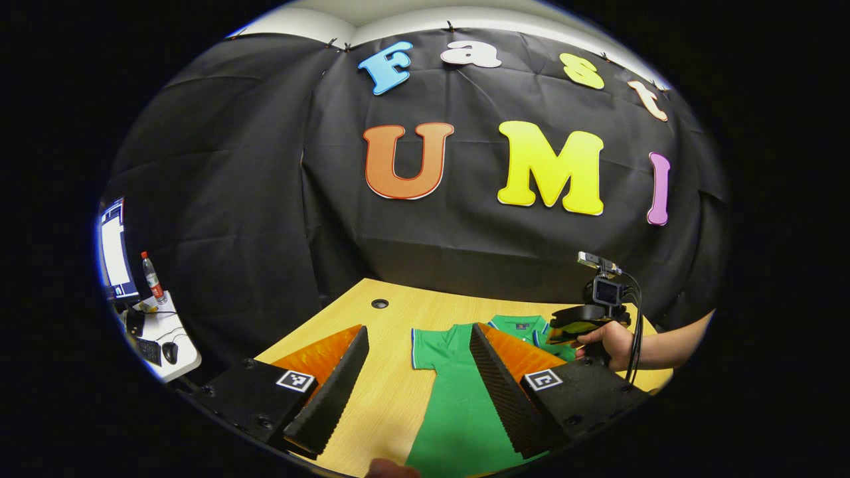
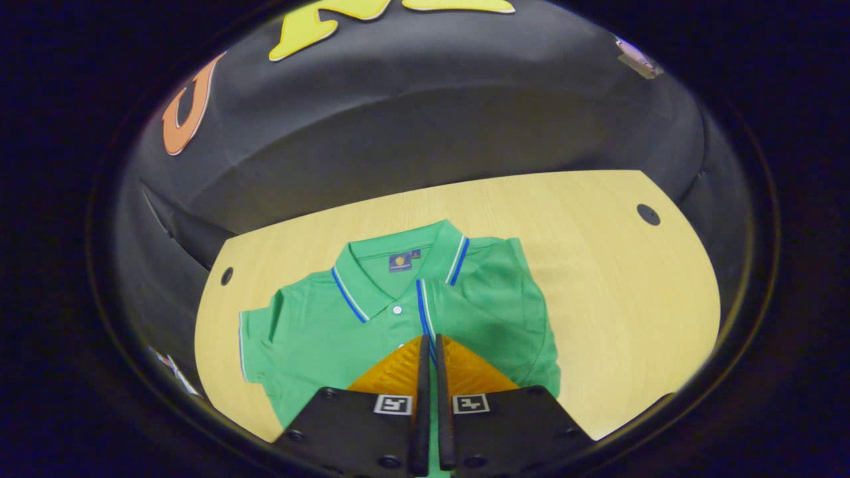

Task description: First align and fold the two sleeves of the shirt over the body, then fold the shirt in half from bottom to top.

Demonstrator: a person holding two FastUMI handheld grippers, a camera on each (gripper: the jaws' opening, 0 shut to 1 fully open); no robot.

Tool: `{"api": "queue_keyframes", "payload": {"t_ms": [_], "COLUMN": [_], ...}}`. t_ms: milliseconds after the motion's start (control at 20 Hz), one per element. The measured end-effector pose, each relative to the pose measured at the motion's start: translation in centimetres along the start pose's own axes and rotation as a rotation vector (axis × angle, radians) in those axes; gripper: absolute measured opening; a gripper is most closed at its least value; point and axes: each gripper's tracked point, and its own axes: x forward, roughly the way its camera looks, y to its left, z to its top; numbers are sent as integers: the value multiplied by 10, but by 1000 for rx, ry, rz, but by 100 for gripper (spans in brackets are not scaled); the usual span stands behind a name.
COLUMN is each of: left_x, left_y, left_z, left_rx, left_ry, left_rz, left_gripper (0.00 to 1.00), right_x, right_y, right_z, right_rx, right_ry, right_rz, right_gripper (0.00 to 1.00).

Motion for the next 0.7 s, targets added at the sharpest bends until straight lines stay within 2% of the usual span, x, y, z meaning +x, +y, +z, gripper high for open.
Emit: {"api": "queue_keyframes", "payload": {"t_ms": [100, 150, 300, 400, 450, 550, 600, 700], "left_x": [2, 4, 10, 15, 18, 25, 27, 33], "left_y": [2, 2, -2, -6, -9, -15, -18, -18], "left_z": [-1, 0, -3, -2, -3, -6, -8, -14], "left_rx": [-3, -5, -2, 5, 5, -1, -8, -21], "left_ry": [7, 9, 14, 14, 18, 32, 42, 62], "left_rz": [-13, -23, -62, -93, -108, -143, -158, -171], "left_gripper": [99, 99, 99, 99, 99, 99, 99, 99], "right_x": [-7, -14, -32, -49, -59, -86, -100, -133], "right_y": [2, 6, 3, -5, -7, -12, -14, -15], "right_z": [-1, -1, -2, -1, 1, 5, 6, 1], "right_rx": [10, 13, 22, 4, -14, -64, -94, -167], "right_ry": [-9, -22, -65, -115, -146, -208, -241, -296], "right_rz": [10, 20, 24, 2, -2, -5, -7, 0], "right_gripper": [20, 14, 51, 80, 72, 74, 85, 97]}}
